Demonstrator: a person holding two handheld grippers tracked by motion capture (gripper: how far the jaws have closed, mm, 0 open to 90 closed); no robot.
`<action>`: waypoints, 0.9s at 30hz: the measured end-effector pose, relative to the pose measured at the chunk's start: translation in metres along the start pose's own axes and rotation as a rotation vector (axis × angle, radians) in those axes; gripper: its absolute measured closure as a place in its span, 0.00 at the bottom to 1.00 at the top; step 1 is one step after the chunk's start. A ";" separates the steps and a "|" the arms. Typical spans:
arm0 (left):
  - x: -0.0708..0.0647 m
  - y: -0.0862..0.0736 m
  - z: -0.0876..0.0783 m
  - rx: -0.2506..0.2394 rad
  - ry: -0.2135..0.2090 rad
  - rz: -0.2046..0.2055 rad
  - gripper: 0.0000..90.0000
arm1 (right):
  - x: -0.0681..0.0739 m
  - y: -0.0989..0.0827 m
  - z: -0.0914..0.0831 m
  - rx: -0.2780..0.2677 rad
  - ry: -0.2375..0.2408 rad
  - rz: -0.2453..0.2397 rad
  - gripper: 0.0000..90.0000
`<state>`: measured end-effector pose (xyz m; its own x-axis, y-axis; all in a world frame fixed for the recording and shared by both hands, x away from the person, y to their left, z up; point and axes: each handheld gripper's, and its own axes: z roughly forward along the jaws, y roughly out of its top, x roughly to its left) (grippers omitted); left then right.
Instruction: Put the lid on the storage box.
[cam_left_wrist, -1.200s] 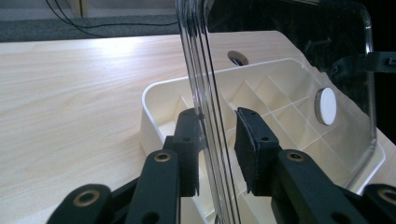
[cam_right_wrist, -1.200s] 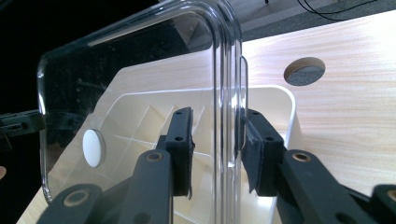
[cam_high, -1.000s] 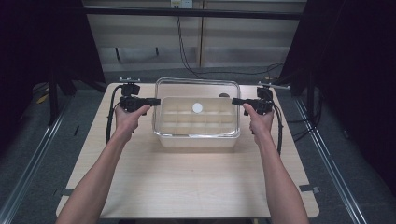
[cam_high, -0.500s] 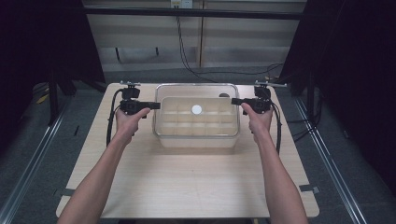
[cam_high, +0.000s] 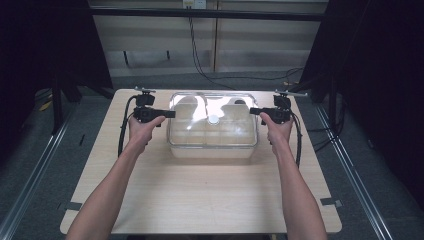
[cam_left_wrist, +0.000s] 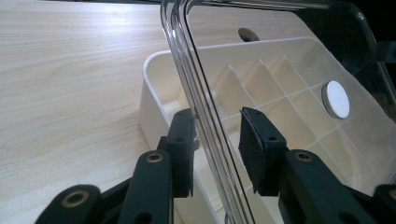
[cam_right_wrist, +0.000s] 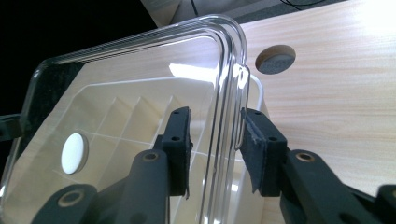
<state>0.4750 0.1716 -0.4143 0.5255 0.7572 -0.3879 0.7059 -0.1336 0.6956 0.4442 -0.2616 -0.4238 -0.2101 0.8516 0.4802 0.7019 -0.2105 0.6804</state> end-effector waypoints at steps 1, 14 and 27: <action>0.001 0.000 0.001 0.010 0.002 0.006 0.73 | 0.000 0.000 0.002 0.003 -0.007 -0.004 0.69; 0.008 -0.004 0.011 0.045 -0.003 -0.030 0.69 | 0.002 -0.008 0.019 0.034 -0.066 0.011 0.61; 0.014 -0.011 0.008 0.041 0.042 -0.021 0.66 | -0.001 -0.015 0.030 0.063 -0.101 -0.005 0.41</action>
<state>0.4782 0.1782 -0.4324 0.4905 0.7863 -0.3757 0.7359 -0.1428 0.6618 0.4540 -0.2452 -0.4510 -0.1466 0.8973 0.4164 0.7433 -0.1778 0.6449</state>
